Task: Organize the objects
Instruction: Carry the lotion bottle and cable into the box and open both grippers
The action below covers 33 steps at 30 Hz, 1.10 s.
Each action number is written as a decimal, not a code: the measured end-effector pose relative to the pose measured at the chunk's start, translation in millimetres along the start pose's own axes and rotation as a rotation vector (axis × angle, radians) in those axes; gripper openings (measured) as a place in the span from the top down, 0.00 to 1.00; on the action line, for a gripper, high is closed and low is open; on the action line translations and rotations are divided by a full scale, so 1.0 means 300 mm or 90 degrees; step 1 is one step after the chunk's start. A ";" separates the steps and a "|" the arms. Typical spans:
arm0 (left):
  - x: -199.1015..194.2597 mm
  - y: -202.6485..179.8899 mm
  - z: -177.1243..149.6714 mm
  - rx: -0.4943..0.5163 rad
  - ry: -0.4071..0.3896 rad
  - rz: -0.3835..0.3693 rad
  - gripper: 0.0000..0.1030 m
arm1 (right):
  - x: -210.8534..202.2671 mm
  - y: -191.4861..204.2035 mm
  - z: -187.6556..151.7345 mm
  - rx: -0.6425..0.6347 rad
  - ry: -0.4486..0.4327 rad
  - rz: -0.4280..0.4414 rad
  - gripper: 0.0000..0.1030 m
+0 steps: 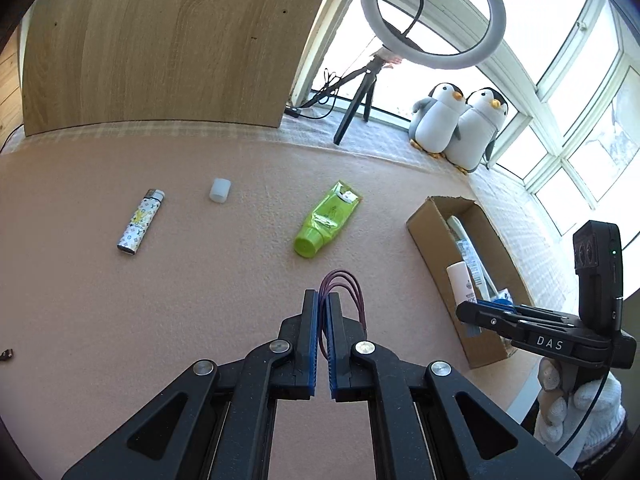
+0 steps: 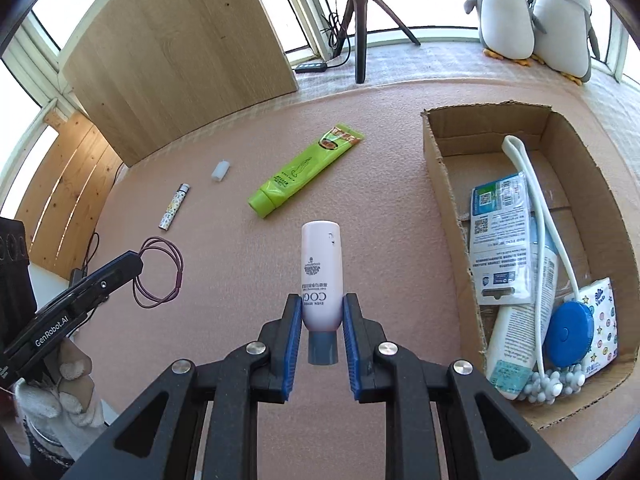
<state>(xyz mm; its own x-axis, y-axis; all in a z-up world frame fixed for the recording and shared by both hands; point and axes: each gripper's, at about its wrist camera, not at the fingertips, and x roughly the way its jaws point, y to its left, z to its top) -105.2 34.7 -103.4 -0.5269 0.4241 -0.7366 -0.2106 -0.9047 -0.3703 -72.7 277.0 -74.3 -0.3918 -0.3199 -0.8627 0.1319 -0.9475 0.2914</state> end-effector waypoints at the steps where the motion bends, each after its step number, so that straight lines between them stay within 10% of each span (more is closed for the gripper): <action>1: 0.017 -0.040 0.008 0.010 -0.001 -0.004 0.97 | -0.023 -0.033 -0.001 0.006 -0.009 -0.009 0.82; 14: 0.302 -0.502 0.137 0.099 0.017 -0.059 0.97 | -0.181 -0.450 0.033 0.094 -0.070 -0.096 0.82; 27: 0.476 -0.692 0.129 0.129 0.061 -0.076 0.96 | -0.165 -0.575 0.074 0.100 -0.059 -0.097 0.82; 30: 0.472 -0.690 0.132 0.126 0.064 -0.078 0.68 | -0.158 -0.572 0.079 0.096 -0.053 -0.096 0.75; 33: 0.455 -0.679 0.134 0.132 0.055 -0.069 0.66 | -0.164 -0.566 0.082 0.099 -0.064 -0.099 0.63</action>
<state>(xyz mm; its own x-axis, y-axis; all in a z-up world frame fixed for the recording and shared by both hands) -167.3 275.3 -105.8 -0.4210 0.5128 -0.7482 -0.4313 -0.8388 -0.3322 -98.1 453.6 -71.1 -0.4865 -0.1611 -0.8587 -0.0755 -0.9714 0.2250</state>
